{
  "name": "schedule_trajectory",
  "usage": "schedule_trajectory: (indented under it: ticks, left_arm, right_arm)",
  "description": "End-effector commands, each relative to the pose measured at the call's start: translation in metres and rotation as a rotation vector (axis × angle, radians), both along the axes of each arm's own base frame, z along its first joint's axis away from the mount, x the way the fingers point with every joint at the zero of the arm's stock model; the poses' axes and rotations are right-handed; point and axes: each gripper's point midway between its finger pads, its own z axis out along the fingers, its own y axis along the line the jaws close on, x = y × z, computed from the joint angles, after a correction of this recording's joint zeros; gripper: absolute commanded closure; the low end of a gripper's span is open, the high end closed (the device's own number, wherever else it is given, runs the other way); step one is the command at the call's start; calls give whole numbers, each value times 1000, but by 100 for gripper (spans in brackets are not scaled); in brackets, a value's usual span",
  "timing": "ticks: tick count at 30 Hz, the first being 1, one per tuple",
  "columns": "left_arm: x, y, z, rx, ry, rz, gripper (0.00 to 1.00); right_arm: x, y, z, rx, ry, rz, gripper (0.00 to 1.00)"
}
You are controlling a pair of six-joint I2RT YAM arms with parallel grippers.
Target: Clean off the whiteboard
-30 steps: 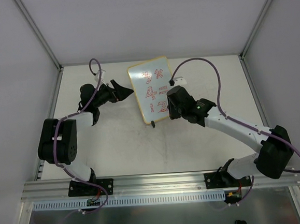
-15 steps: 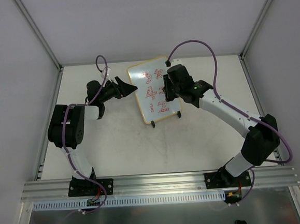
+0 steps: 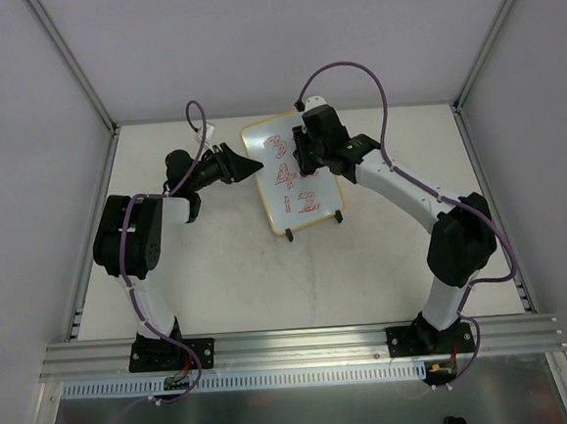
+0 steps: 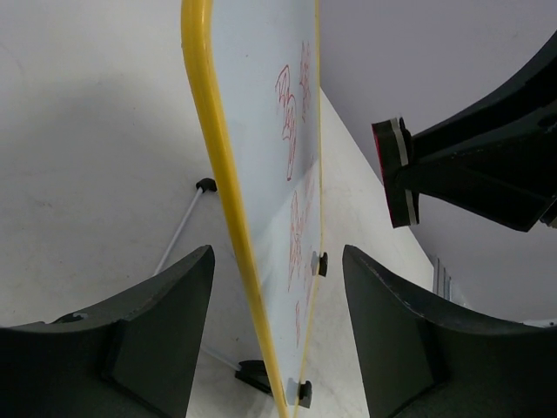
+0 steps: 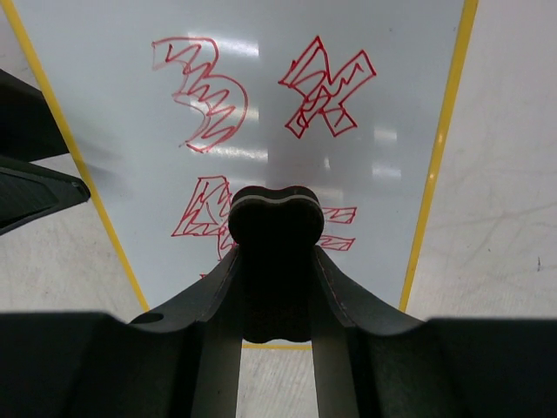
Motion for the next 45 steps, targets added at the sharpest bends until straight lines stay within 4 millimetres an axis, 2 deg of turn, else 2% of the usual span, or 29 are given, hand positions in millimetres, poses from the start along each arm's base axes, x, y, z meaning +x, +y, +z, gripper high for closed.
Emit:
schedule_trajectory:
  ticks: [1, 10, 14, 21, 23, 24, 29, 45]
  left_arm:
    - [-2, -10, 16, -9, -99, -66, 40]
    - [-1, -10, 8, -7, -82, -66, 61]
    - [-2, -11, 6, -5, -81, -72, 65]
    - [-4, -12, 4, -3, -80, -78, 67]
    - [-4, -13, 3, -1, -78, -80, 73]
    - [-3, -13, 2, 1, -75, -80, 82]
    - [-2, -14, 0, 2, -69, -87, 100]
    - [0, -15, -12, 5, -55, -97, 100]
  right_arm:
    - [21, 11, 36, 29, -116, 24, 100]
    - [33, 22, 52, 40, -172, 66, 100]
    - [37, 28, 56, 44, -183, 82, 100]
    - [52, 42, 60, 41, -207, 116, 100]
    - [57, 44, 56, 27, -210, 123, 100]
    - [59, 45, 59, 27, -218, 124, 100]
    - [66, 54, 53, 14, -219, 153, 100]
    - [81, 70, 59, 28, -282, 166, 100]
